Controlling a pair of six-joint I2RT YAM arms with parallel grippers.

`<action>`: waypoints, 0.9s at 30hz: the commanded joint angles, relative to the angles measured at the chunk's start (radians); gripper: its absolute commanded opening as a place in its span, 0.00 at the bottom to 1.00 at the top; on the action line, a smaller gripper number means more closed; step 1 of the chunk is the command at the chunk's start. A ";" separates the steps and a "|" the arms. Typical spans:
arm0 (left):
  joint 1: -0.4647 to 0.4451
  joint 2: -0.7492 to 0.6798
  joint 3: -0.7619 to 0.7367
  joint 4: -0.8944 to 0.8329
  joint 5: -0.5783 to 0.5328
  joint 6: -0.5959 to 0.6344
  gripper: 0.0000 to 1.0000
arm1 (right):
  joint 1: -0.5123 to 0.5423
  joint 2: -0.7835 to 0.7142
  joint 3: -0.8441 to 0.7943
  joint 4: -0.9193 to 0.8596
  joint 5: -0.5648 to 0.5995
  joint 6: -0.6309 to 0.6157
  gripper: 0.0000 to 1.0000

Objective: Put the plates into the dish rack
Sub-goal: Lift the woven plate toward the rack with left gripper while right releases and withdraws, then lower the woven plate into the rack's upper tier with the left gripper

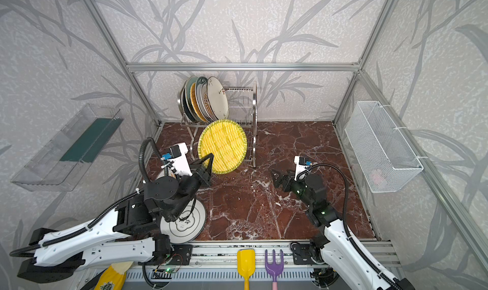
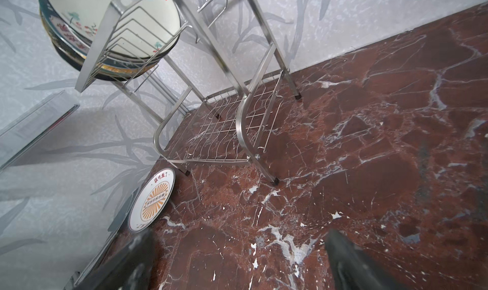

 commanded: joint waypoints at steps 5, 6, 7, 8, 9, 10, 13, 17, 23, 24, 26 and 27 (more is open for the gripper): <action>0.015 0.248 0.252 0.433 -0.292 0.604 0.00 | 0.030 -0.045 -0.070 0.251 -0.076 -0.069 0.99; 0.034 0.277 0.283 0.455 -0.286 0.631 0.00 | 0.041 -0.052 -0.079 0.269 -0.074 -0.080 0.99; 0.064 0.303 0.320 0.419 -0.279 0.615 0.00 | 0.051 -0.057 -0.085 0.275 -0.068 -0.091 0.99; 0.090 0.321 0.362 0.345 -0.261 0.570 0.00 | 0.059 -0.061 -0.089 0.277 -0.063 -0.099 0.99; 0.129 0.338 0.412 0.245 -0.219 0.510 0.00 | 0.065 -0.062 -0.091 0.276 -0.055 -0.106 0.99; 0.168 0.354 0.450 0.166 -0.177 0.465 0.00 | 0.067 -0.066 -0.092 0.273 -0.053 -0.109 0.99; 0.266 0.423 0.569 0.021 -0.097 0.423 0.00 | 0.069 -0.067 -0.097 0.283 -0.057 -0.111 0.99; 0.357 0.516 0.708 -0.106 -0.004 0.455 0.00 | 0.075 -0.046 -0.099 0.305 -0.070 -0.099 0.99; 0.457 0.627 0.870 -0.238 0.122 0.504 0.00 | 0.094 -0.001 -0.100 0.344 -0.085 -0.098 0.99; 0.468 0.646 0.898 -0.260 0.133 0.510 0.00 | 0.100 0.004 -0.100 0.350 -0.086 -0.105 0.99; 0.486 0.682 0.948 -0.299 0.157 0.519 0.00 | 0.113 0.008 -0.103 0.364 -0.084 -0.117 0.99; 0.493 0.702 0.974 -0.315 0.161 0.524 0.00 | 0.122 0.010 -0.105 0.374 -0.084 -0.125 0.99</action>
